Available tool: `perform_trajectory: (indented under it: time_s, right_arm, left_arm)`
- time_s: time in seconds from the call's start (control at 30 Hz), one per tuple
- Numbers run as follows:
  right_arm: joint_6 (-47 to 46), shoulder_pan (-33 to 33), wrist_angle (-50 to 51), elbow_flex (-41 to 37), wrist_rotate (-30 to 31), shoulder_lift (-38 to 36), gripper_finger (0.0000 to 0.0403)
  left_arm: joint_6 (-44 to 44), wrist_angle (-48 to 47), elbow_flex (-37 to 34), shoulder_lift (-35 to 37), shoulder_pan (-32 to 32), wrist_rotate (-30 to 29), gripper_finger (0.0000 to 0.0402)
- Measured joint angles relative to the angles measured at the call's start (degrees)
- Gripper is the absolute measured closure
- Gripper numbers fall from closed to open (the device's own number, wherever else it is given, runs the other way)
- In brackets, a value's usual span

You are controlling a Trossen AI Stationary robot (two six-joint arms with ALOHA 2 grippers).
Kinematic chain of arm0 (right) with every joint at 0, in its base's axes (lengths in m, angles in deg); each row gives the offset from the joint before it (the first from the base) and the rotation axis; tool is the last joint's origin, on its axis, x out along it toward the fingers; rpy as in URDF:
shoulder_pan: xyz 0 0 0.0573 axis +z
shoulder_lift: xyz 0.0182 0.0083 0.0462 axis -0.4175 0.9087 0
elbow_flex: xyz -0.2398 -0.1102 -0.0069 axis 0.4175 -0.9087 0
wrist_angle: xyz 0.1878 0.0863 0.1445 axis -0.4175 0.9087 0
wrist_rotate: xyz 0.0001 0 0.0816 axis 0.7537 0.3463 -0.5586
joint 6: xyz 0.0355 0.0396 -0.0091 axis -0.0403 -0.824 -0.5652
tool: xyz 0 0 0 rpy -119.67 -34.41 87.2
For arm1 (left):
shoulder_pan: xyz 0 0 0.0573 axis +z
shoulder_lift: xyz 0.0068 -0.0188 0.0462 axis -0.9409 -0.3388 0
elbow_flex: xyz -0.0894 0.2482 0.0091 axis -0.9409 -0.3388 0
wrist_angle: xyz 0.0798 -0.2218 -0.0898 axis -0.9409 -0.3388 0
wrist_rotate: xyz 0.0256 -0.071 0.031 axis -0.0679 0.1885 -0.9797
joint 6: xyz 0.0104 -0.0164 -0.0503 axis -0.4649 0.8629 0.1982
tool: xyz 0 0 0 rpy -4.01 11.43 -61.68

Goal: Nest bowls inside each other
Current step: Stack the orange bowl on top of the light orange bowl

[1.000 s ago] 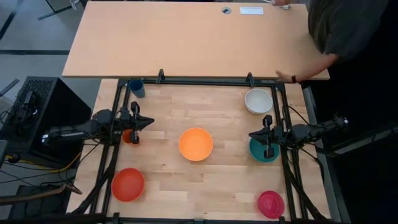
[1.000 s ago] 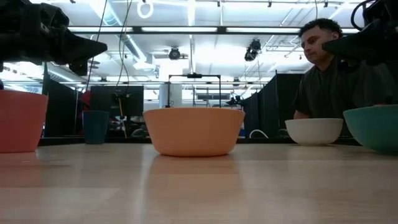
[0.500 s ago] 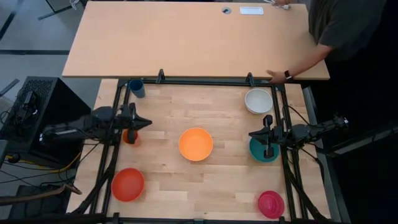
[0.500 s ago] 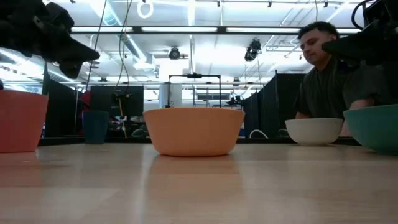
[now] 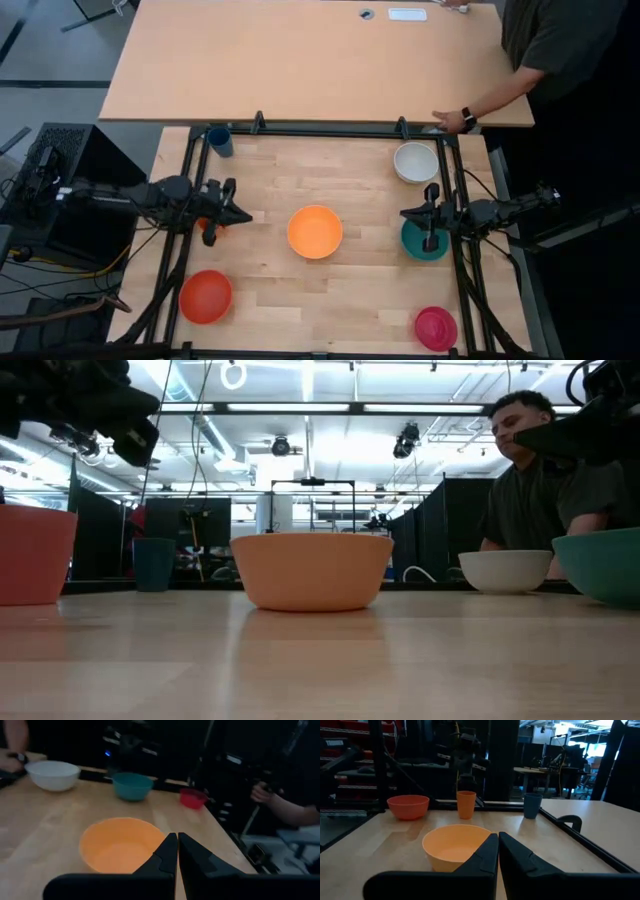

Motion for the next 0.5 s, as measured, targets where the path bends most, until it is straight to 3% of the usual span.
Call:
perform_trajectory:
  time_s: [0.27, 0.5]
  right_arm:
    - [-0.01, 0.00, -0.02, 0.00, 0.45, 0.01, 0.0403]
    - [-0.14, 0.00, -0.04, 0.00, 0.48, 0.02, 0.0403]
  left_arm:
    - [-1.79, -5.64, 8.37, -9.30, -10.05, -5.68, 0.0401]
    - [8.43, -29.09, 23.69, -21.21, -17.01, -9.85, 0.0402]
